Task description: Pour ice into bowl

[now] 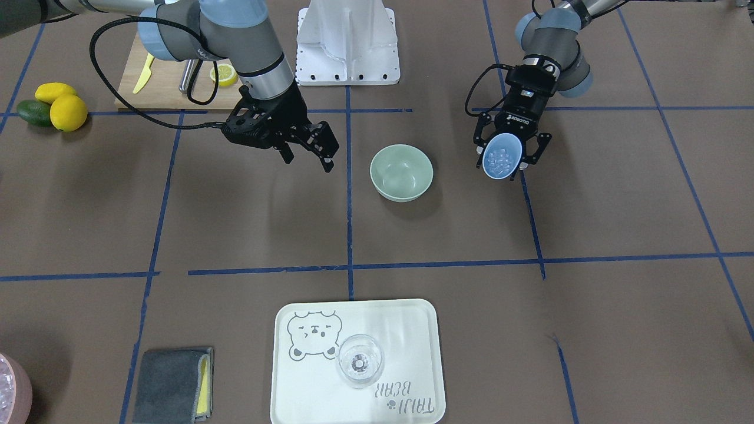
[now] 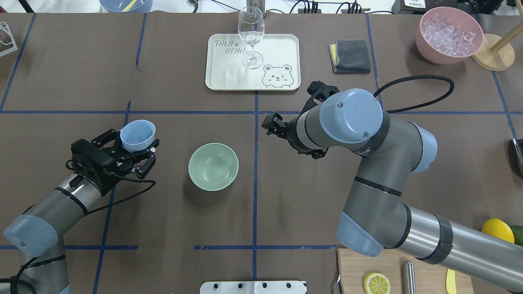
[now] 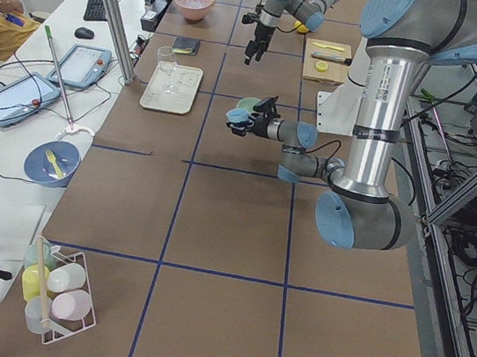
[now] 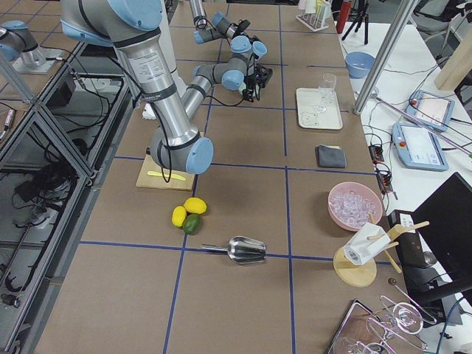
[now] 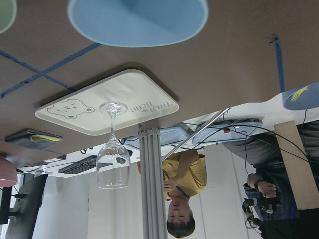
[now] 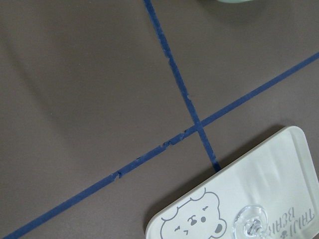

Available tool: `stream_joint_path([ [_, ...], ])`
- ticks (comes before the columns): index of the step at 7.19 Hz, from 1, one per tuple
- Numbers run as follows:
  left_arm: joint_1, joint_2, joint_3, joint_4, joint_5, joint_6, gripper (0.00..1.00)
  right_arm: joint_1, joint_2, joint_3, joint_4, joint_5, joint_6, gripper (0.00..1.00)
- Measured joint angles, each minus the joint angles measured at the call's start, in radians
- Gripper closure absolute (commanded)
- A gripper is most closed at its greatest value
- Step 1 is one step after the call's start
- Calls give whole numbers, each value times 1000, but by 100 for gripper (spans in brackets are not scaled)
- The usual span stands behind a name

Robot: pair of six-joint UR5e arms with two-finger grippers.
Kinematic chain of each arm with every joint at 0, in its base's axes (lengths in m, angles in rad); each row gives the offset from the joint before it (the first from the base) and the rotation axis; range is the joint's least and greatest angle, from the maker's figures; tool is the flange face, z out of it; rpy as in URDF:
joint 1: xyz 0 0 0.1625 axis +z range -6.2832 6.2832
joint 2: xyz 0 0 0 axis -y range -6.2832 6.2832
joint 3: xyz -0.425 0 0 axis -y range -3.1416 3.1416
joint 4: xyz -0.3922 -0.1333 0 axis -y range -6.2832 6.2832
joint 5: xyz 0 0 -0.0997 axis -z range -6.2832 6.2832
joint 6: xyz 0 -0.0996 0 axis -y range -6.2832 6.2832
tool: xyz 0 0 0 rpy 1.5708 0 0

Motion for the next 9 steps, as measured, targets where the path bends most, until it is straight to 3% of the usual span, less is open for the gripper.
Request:
stream_joint_path([
  [5,14,-86,-18,240,16,461,100,54,-117,72,0,-7,0,0],
  [9,44,-100,-8,290,20,847,100,84,-213,121,0,-7,0,0],
])
